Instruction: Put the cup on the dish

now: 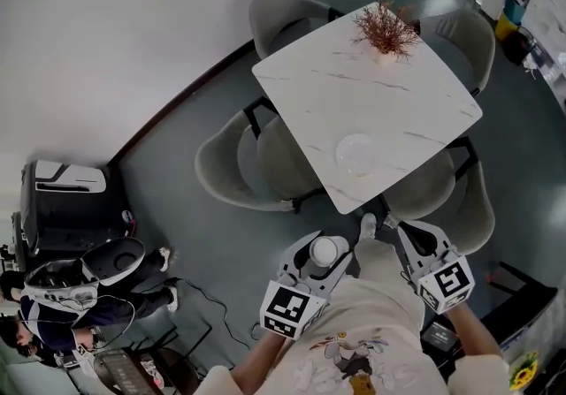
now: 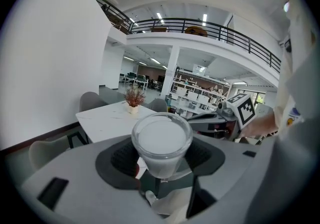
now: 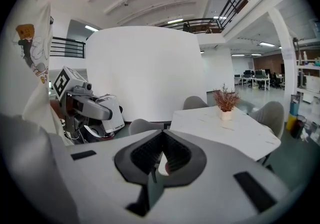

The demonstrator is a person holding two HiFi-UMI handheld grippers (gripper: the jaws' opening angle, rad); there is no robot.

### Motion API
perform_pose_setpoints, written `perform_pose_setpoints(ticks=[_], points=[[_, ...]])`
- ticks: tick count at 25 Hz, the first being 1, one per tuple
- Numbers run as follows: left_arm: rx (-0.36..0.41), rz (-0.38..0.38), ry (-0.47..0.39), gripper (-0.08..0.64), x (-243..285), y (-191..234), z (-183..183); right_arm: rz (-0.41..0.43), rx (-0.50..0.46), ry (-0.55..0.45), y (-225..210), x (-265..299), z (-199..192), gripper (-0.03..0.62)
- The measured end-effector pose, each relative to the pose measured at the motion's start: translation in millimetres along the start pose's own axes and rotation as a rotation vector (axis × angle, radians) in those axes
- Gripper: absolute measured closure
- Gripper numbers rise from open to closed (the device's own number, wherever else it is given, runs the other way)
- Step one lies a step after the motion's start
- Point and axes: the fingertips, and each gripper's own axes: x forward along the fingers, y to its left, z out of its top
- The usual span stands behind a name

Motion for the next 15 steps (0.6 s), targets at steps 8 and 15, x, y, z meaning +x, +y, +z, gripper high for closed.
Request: perform_pose_setpoints(ticks=[8,15], points=[[0.009,0.016,-0.009,0.292,53,22,35,0.079,-0.087,-0.027,-40,38,32,0.588],[0.009,0.054,0.006,0.291,91,43,56,0.151,-0.13,0.003,-65,62,37,0.588]])
